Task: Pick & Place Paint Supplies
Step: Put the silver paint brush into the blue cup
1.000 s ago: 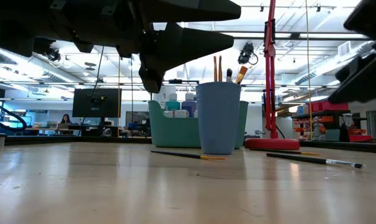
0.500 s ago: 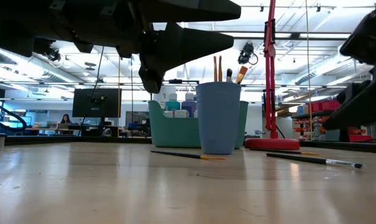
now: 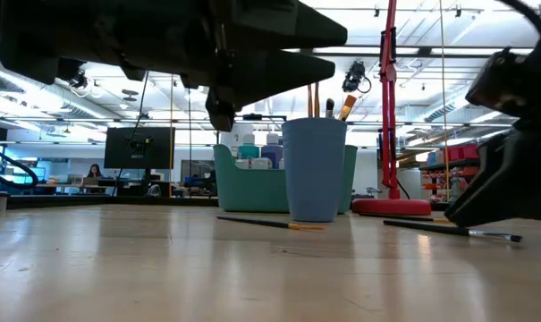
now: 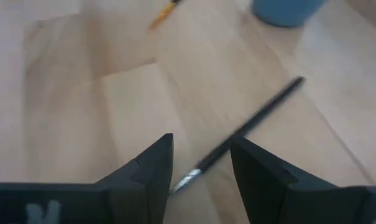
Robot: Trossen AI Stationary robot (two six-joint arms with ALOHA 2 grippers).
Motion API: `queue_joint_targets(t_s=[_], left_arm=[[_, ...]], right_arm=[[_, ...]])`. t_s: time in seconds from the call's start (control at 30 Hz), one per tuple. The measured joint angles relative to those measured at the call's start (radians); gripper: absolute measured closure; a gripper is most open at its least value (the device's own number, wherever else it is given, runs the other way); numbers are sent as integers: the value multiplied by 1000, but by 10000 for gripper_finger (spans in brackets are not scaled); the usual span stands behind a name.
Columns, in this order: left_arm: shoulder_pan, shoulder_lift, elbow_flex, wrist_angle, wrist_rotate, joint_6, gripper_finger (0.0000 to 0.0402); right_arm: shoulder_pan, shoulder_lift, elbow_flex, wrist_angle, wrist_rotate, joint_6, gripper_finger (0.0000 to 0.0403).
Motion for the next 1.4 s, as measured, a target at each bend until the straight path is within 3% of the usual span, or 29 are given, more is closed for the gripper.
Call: queue_joint_targets(t_s=[0.33, 0.47, 0.8, 1.13, 1.4], left_arm=[[1, 0, 0, -2, 1, -3, 246], [1, 0, 0, -3, 1, 4, 246], [1, 0, 0, -3, 1, 4, 246], [1, 0, 0, -3, 1, -3, 246], [1, 0, 0, -3, 17, -3, 246]], right_arm=[[-12, 47, 2, -57, 34, 173, 238], [-18, 73, 6, -74, 42, 172, 251], [-20, 79, -3, -88, 57, 151, 385], [-25, 17, -1, -113, -2, 30, 396], [-39, -69, 98, -313, -99, -157, 398]])
